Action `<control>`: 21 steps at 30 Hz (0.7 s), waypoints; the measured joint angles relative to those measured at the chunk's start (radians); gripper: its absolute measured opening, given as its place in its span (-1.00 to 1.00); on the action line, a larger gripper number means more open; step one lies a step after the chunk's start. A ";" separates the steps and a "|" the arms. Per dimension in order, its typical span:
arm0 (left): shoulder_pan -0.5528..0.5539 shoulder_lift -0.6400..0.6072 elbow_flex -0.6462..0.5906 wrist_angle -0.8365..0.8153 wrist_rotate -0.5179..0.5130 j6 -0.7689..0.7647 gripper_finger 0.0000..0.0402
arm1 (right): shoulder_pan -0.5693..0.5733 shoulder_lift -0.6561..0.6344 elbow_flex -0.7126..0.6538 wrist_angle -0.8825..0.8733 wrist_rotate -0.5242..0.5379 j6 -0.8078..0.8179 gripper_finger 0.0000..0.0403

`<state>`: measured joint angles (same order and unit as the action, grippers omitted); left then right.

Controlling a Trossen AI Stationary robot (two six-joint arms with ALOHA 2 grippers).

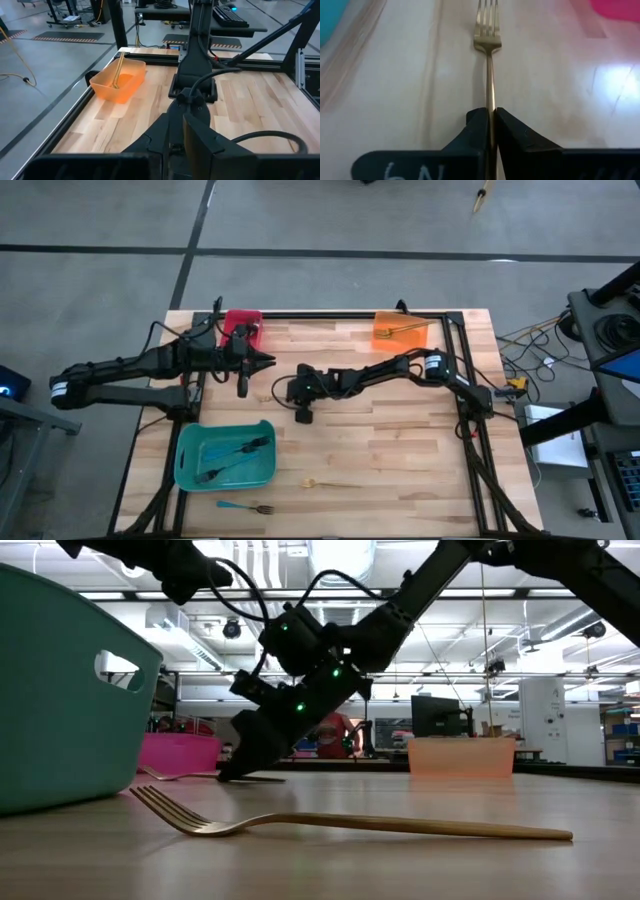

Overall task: Sort silverware by color (type)
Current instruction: Put the gold fork into the orange bin

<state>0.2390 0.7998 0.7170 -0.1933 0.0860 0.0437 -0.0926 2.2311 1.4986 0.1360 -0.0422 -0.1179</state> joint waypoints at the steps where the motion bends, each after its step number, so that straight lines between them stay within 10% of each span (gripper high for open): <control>1: 0.000 0.000 0.000 0.001 0.000 0.000 -0.82 | 0.001 -0.014 -0.001 -0.031 -0.002 -0.010 -0.92; 21: 0.000 0.011 0.000 -0.001 0.000 0.000 -0.82 | -0.052 -0.381 -0.003 -0.776 0.071 -0.201 -0.93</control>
<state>0.2390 0.8111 0.7166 -0.1944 0.0860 0.0437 -0.1447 1.8503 1.4956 -0.6405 0.0286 -0.3191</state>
